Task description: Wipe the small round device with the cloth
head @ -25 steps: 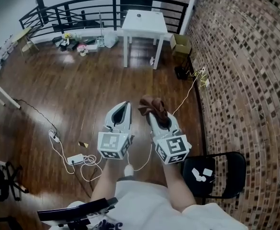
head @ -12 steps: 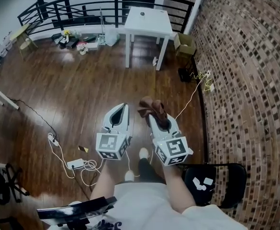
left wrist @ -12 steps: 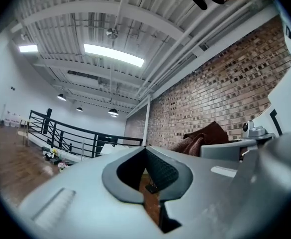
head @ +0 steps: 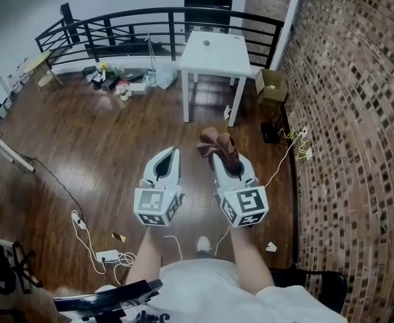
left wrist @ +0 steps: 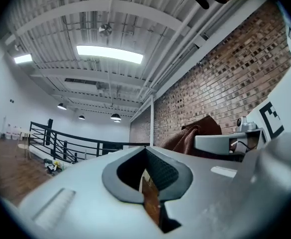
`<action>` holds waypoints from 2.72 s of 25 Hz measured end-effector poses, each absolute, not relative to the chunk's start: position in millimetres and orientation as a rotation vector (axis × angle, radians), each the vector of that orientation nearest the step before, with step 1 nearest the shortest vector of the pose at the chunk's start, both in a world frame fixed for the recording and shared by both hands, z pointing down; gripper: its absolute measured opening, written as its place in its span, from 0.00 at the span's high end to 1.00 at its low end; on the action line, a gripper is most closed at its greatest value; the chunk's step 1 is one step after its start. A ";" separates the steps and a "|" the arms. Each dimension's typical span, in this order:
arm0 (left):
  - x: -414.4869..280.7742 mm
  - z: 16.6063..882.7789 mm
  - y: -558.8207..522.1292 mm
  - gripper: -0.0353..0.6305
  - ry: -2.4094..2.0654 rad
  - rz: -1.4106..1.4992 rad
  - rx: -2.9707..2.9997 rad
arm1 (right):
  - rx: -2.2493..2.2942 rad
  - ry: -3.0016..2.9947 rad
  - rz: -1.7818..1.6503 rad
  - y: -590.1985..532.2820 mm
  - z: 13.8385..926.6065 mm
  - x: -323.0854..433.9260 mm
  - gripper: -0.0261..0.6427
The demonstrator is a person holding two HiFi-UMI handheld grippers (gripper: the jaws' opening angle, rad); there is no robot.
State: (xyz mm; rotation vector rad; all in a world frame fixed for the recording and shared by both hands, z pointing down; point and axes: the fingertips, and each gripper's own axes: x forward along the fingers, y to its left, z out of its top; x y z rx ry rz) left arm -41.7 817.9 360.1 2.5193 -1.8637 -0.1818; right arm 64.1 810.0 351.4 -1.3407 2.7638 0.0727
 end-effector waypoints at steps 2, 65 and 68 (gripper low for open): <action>-35.0 357.8 796.6 0.92 -1.874 -0.180 2.510 | -1.350 2.745 0.052 784.1 350.1 76.7 0.92; -40.5 377.5 23.0 0.92 -1.772 -0.157 2.516 | -1.358 2.782 -0.032 22.2 373.4 65.5 0.92; -40.5 387.4 -0.7 0.92 -1.775 -0.125 2.503 | -1.358 2.781 -0.074 -5.8 382.9 69.0 0.92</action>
